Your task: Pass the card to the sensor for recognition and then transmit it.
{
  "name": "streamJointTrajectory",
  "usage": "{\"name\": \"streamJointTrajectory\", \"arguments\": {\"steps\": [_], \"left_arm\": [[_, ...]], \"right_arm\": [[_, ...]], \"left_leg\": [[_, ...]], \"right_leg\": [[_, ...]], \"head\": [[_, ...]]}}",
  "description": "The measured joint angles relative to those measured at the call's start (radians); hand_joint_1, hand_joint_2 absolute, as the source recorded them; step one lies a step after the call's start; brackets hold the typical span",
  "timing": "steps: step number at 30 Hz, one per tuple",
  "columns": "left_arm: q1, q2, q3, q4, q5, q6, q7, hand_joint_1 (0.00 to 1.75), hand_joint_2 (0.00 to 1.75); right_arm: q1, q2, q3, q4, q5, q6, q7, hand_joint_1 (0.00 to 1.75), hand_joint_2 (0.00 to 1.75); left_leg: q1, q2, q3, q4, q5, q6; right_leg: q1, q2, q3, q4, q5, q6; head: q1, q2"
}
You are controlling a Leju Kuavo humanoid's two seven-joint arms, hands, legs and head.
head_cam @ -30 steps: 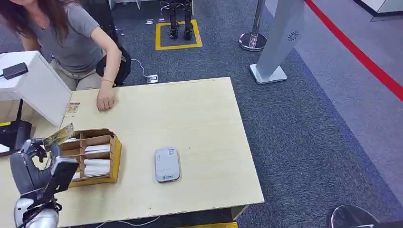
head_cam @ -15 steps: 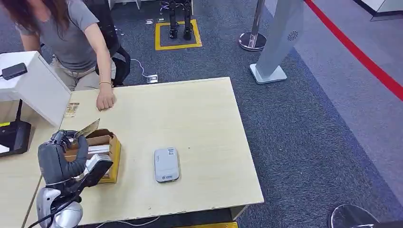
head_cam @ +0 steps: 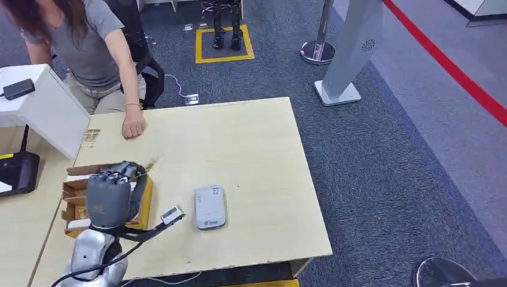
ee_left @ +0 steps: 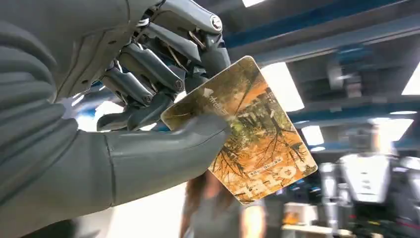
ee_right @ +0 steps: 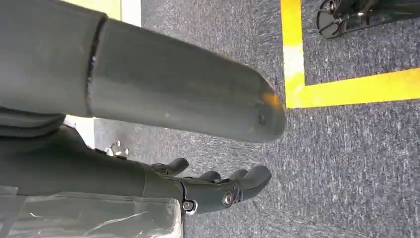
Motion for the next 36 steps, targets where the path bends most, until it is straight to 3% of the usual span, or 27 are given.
{"name": "streamJointTrajectory", "arguments": {"steps": [4,7,9,13,18,26,36], "left_arm": [[-0.070,0.036,-0.127,0.085,-0.091,-0.012,0.195,1.75,1.75],[-0.158,0.095,-0.305,0.152,-0.097,-0.012,0.373,1.75,1.75],[-0.190,0.116,-0.387,0.180,-0.099,-0.011,0.407,1.75,1.75],[-0.224,0.136,-0.492,0.220,-0.100,-0.011,0.419,1.75,1.75],[-0.238,0.140,-0.540,0.257,-0.099,-0.021,0.404,1.75,1.75],[-0.234,0.117,-0.550,0.298,-0.099,-0.033,0.315,1.75,1.75],[-0.210,0.067,-0.548,0.339,-0.099,-0.032,0.273,1.75,1.75]], "right_arm": [[-0.002,-0.002,0.004,0.000,0.001,-0.002,0.000,0.00,0.00],[-0.004,-0.004,0.008,0.000,0.002,-0.002,0.000,0.00,0.00],[-0.004,-0.006,0.008,0.000,0.002,-0.002,0.000,0.00,0.00],[-0.004,-0.008,0.009,0.000,0.002,-0.002,-0.003,0.00,0.00],[-0.003,-0.010,0.009,0.000,0.001,-0.003,-0.003,0.00,0.00],[-0.003,-0.013,0.009,0.000,-0.006,-0.005,-0.002,0.00,0.00],[-0.003,-0.014,0.009,0.000,-0.010,-0.004,-0.003,0.00,0.00]], "left_leg": [[0.000,0.000,0.000,0.000,0.000,0.000],[0.000,0.000,0.000,0.000,0.001,0.000],[0.000,0.000,0.000,0.000,0.001,0.000],[0.000,0.000,0.000,0.000,0.000,0.000],[0.000,0.000,0.000,0.000,0.000,0.000],[0.000,0.000,0.000,0.000,0.000,0.000],[0.000,0.000,0.000,0.000,0.000,0.000]], "right_leg": [[0.000,0.000,-0.001,0.000,0.000,0.000],[0.000,0.000,0.000,0.000,0.000,0.000],[0.000,0.000,0.000,0.001,0.000,0.000],[0.000,0.000,0.000,0.000,0.000,0.000],[0.000,0.000,0.000,0.000,0.000,0.000],[0.000,0.000,0.000,0.000,0.000,0.000],[0.000,0.000,0.000,0.000,0.000,0.000]], "head": [[0.000,0.000],[0.000,0.000],[0.000,0.000],[0.000,0.000],[0.000,0.000],[0.000,0.000],[0.000,0.000]]}}
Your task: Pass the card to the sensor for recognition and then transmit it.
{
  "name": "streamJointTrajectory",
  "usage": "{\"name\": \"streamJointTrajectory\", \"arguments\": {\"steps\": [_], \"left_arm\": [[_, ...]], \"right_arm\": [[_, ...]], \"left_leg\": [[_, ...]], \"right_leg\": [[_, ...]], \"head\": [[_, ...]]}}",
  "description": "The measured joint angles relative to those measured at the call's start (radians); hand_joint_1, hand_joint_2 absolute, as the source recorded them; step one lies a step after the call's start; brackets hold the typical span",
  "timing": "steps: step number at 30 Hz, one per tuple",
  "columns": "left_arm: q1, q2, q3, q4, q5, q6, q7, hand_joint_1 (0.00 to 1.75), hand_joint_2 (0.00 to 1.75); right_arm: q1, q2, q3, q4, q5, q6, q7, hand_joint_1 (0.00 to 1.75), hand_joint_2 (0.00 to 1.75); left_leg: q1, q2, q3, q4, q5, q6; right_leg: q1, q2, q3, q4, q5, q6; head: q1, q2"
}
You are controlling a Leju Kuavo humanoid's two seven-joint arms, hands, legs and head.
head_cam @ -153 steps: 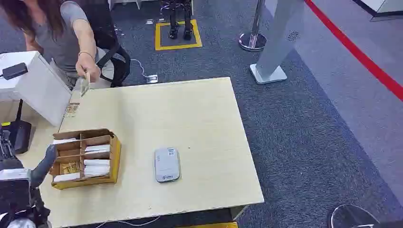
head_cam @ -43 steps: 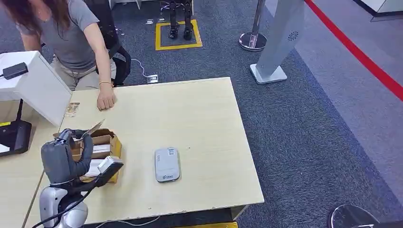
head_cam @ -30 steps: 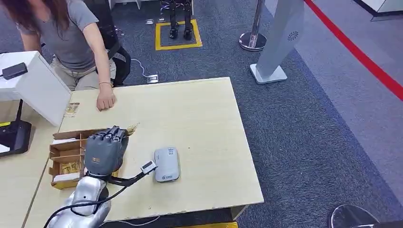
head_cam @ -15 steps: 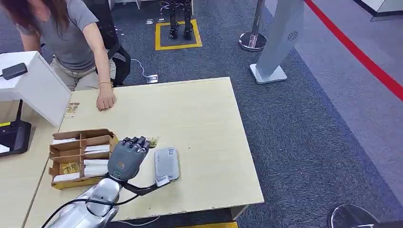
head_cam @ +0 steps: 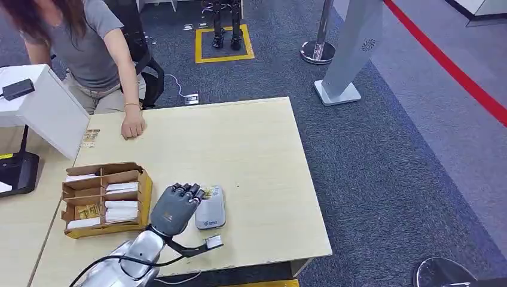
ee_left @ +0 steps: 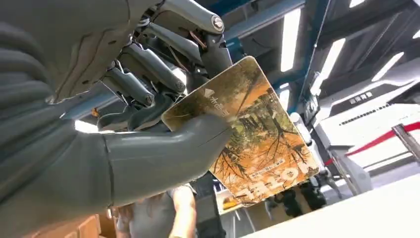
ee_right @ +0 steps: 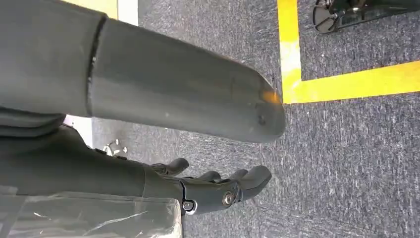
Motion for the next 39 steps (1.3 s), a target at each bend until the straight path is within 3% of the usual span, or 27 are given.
{"name": "streamJointTrajectory", "arguments": {"steps": [3,9,14,29,39], "left_arm": [[0.012,-0.014,0.004,0.008,0.000,-0.003,-0.012,1.75,1.75],[0.058,-0.055,0.046,0.025,0.037,-0.034,-0.099,1.75,1.75],[0.087,-0.075,0.076,0.038,0.069,-0.045,-0.122,1.75,1.75],[0.120,-0.105,0.095,0.117,0.109,-0.112,-0.146,1.75,1.75],[0.113,-0.098,0.117,0.115,0.081,-0.066,-0.112,1.75,1.75]], "right_arm": [[0.000,0.000,0.000,0.000,-0.002,0.000,0.000,0.00,0.00],[0.000,0.000,0.000,0.000,-0.011,-0.002,0.000,0.00,0.00],[0.000,0.000,0.000,0.000,-0.016,-0.002,0.000,0.00,0.00],[0.000,0.000,0.000,0.000,-0.027,-0.002,0.003,0.00,0.00],[0.001,0.000,0.000,0.000,-0.023,-0.003,0.000,0.00,0.00]], "left_leg": [[0.000,0.000,0.000,0.000,0.000,0.000],[0.000,0.000,0.000,0.000,0.000,0.000],[0.000,0.000,0.000,0.000,0.000,0.000],[0.000,0.000,0.000,0.000,0.000,0.000],[0.000,0.000,0.001,0.000,0.000,0.000]], "right_leg": [[0.000,0.000,0.000,0.000,0.000,0.000],[0.000,0.000,0.000,0.000,0.000,0.000],[0.000,0.000,0.000,0.000,0.000,0.000],[0.000,0.000,0.001,0.000,0.000,0.000],[0.000,0.000,0.001,0.000,0.000,0.000]], "head": [[0.000,0.000],[0.000,0.000],[0.000,0.000],[0.000,0.000],[0.000,0.000]]}}
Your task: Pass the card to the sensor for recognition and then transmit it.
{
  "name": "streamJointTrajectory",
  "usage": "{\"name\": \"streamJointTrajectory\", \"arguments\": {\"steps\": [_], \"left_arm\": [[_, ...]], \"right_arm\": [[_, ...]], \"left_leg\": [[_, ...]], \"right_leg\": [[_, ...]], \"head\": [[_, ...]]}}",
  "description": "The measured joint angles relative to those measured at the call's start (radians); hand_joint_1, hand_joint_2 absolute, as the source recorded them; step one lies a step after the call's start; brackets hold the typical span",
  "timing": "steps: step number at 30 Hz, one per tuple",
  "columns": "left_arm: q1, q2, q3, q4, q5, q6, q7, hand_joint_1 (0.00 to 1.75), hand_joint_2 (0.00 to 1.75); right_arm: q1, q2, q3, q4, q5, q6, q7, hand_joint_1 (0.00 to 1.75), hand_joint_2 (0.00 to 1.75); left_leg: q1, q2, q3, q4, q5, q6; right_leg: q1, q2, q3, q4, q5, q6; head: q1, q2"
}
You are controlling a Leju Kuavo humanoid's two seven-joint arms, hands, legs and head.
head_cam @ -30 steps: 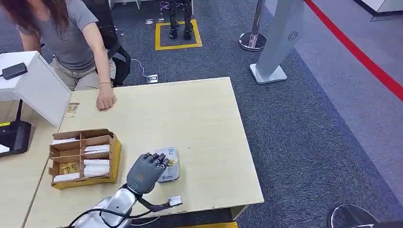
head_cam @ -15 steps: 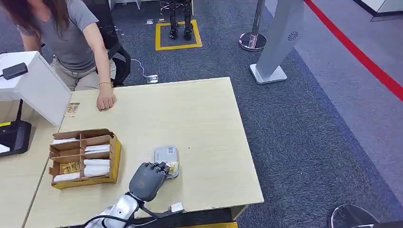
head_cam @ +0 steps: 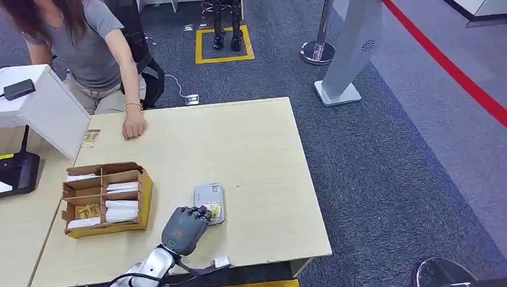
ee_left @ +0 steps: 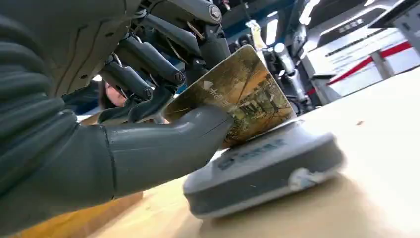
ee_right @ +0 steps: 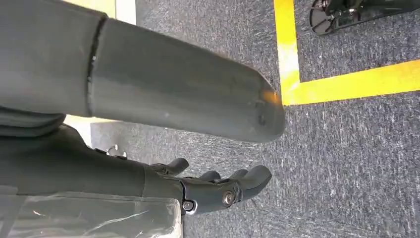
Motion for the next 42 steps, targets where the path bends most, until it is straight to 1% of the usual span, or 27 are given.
{"name": "streamJointTrajectory", "arguments": {"steps": [2,5,9,14,17,20,23,27,29,31,33,36,38,40,42], "left_arm": [[0.000,0.010,0.014,-0.025,-0.004,0.013,0.010,1.75,1.75],[-0.004,0.021,0.036,-0.058,-0.005,0.015,0.017,1.75,1.75],[-0.008,0.045,0.069,-0.123,-0.031,0.053,0.031,1.75,1.75],[-0.026,0.079,0.147,-0.217,-0.055,0.075,0.034,1.75,1.75],[-0.029,0.100,0.187,-0.268,-0.073,0.109,0.042,1.75,1.75],[-0.032,0.113,0.247,-0.322,-0.073,0.110,0.041,1.75,1.75],[-0.031,0.122,0.273,-0.347,-0.075,0.110,0.038,1.75,1.75],[-0.031,0.125,0.288,-0.365,-0.077,0.112,0.036,1.75,1.75],[-0.031,0.132,0.300,-0.375,-0.076,0.121,0.047,1.75,1.75],[-0.032,0.141,0.326,-0.387,-0.040,0.124,0.050,1.75,1.75],[-0.041,0.157,0.372,-0.388,0.016,0.124,0.033,1.75,1.75],[-0.057,0.177,0.467,-0.386,0.110,0.124,-0.039,1.75,1.75],[-0.072,0.189,0.547,-0.372,0.153,0.124,-0.097,1.75,1.75],[-0.091,0.201,0.625,-0.346,0.158,0.124,-0.135,1.75,1.75],[-0.112,0.214,0.678,-0.313,0.142,0.124,-0.159,1.75,1.75]], "right_arm": [[0.000,0.000,0.000,0.000,0.001,0.000,0.000,0.00,0.00],[0.000,0.000,0.000,0.000,0.003,0.000,0.000,0.00,0.00],[0.000,0.000,0.000,0.000,0.006,0.000,-0.003,0.00,0.00],[0.001,0.000,0.001,0.000,0.011,0.001,-0.003,0.00,0.00],[0.000,0.000,0.004,0.000,0.014,0.001,-0.003,0.00,0.00],[0.001,0.000,0.013,0.000,0.014,0.001,-0.003,0.00,0.00],[0.000,0.000,0.016,0.000,0.014,0.001,-0.003,0.00,0.00],[0.000,0.000,0.016,0.000,0.014,0.002,-0.003,0.00,0.00],[0.000,0.000,0.016,0.000,0.015,0.002,-0.003,0.00,0.00],[0.000,0.000,0.017,0.001,0.015,0.002,-0.003,0.00,0.00],[0.000,0.000,0.018,0.001,0.017,0.001,-0.003,0.00,0.00],[0.001,0.000,0.023,0.001,0.023,0.001,0.000,0.00,0.00],[0.000,0.000,0.027,0.001,0.029,0.001,0.007,0.00,0.00],[0.001,0.000,0.035,0.001,0.035,0.002,0.008,0.00,0.00],[0.001,0.000,0.042,0.002,0.038,0.003,0.008,0.00,0.00]], "left_leg": [[0.000,0.000,0.000,0.000,0.000,0.000],[0.000,0.000,0.000,0.000,0.000,0.000],[0.000,0.000,0.000,0.000,0.000,0.000],[0.000,0.000,0.000,0.000,0.000,0.000],[0.000,0.000,0.000,0.000,0.000,0.000],[0.000,0.000,0.000,0.000,0.000,0.000],[0.000,0.000,0.000,0.000,0.000,0.000],[0.000,0.000,0.000,0.000,0.000,0.000],[0.000,0.000,0.000,0.000,0.000,0.000],[0.000,0.000,0.000,0.000,0.000,0.000],[0.000,0.000,0.000,0.000,0.000,0.000],[0.001,0.000,0.000,0.000,0.001,-0.001],[0.001,0.000,0.000,0.000,0.001,-0.001],[0.001,0.000,0.000,0.000,0.001,-0.001],[0.001,0.000,0.000,0.000,0.001,-0.001]], "right_leg": [[0.000,0.000,0.000,0.000,0.000,0.000],[0.000,0.000,0.000,0.000,0.000,0.000],[0.000,0.000,0.000,0.000,0.000,0.000],[0.000,0.000,0.000,0.000,0.000,0.000],[0.000,0.000,0.000,0.000,0.000,0.000],[0.000,0.000,0.000,0.000,0.000,0.000],[0.000,0.000,0.000,0.000,0.000,0.000],[0.000,0.000,0.000,0.000,0.000,0.000],[0.000,0.000,0.000,0.000,0.000,0.000],[0.000,0.000,0.000,0.000,0.000,0.000],[0.000,0.000,0.000,0.001,0.000,0.000],[0.001,0.000,-0.001,0.001,0.000,0.000],[0.001,0.001,-0.001,0.002,0.000,0.000],[0.001,0.001,-0.001,0.002,0.000,0.000],[0.001,0.001,-0.001,0.002,0.000,0.000]], "head": [[0.000,0.000],[0.000,0.000],[0.000,0.000],[0.000,0.000],[0.000,0.000],[0.000,0.000],[0.000,0.000],[0.000,0.000],[0.000,0.000],[0.000,0.000],[0.000,0.000],[0.000,0.000],[0.000,0.000],[0.000,0.000],[0.000,0.000]]}}
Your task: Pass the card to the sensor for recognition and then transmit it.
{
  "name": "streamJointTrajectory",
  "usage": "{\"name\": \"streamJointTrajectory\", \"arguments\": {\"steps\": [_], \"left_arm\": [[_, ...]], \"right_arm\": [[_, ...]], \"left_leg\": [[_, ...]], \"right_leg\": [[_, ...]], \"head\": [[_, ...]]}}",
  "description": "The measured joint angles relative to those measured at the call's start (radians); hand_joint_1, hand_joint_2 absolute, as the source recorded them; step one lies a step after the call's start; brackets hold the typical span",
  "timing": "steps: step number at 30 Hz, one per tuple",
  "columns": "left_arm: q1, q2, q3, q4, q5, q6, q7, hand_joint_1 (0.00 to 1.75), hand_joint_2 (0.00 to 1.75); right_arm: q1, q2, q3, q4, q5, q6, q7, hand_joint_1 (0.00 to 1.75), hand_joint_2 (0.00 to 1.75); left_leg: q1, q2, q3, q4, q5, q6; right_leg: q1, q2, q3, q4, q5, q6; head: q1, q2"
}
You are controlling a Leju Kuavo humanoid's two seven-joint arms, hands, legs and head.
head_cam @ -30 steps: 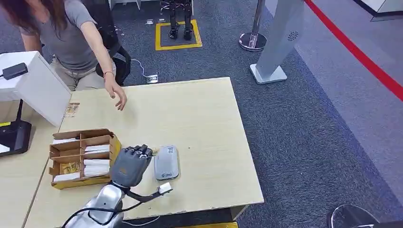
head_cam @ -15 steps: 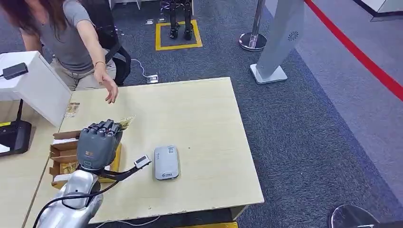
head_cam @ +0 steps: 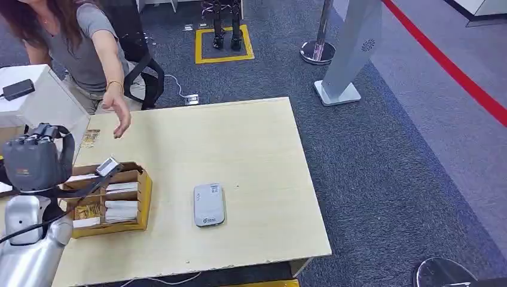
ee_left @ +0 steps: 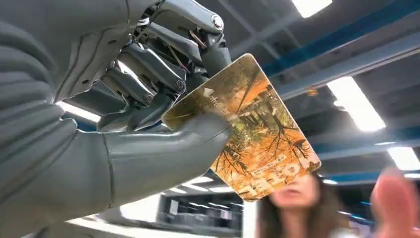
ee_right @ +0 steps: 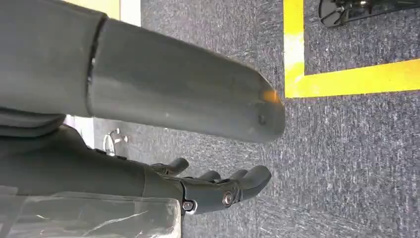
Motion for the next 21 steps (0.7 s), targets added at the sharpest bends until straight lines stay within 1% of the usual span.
{"name": "streamJointTrajectory", "arguments": {"steps": [2,6,12,20,21], "left_arm": [[-0.019,0.009,0.037,0.029,-0.032,0.000,-0.007,1.75,1.75],[-0.048,0.017,0.065,0.073,-0.079,0.000,0.001,1.75,1.75],[-0.074,0.017,0.069,0.117,-0.103,0.000,0.015,1.75,1.75],[-0.078,0.017,0.069,0.135,-0.110,0.000,0.022,1.75,1.75],[-0.078,0.017,0.069,0.137,-0.110,0.000,0.022,0.00,1.75]], "right_arm": [[0.000,0.000,0.004,0.000,0.007,0.002,0.000,0.00,0.00],[-0.001,0.002,0.016,0.000,0.013,0.006,-0.005,0.00,0.00],[-0.001,0.005,0.027,0.001,0.016,0.014,-0.002,0.00,0.00],[-0.001,0.007,0.031,0.005,0.019,0.016,0.000,0.00,0.00],[-0.001,0.007,0.031,0.006,0.019,0.016,0.000,0.00,0.00]], "left_leg": [[0.000,0.000,0.000,0.000,0.000,0.000],[0.000,0.000,0.000,0.000,0.000,0.000],[-0.001,0.000,0.000,0.000,0.000,0.000],[-0.001,0.001,0.000,0.000,0.000,0.000],[-0.001,0.001,0.000,0.000,0.000,0.000]], "right_leg": [[0.000,0.000,0.000,0.000,0.000,0.000],[0.000,0.000,0.000,0.000,0.000,0.000],[0.000,0.000,0.000,0.000,0.000,0.000],[0.000,0.001,0.000,0.000,0.000,0.000],[0.000,0.001,0.000,0.000,0.000,0.000]], "head": [[0.000,0.000],[0.000,0.000],[0.000,0.000],[0.000,0.000],[0.000,0.000]]}}
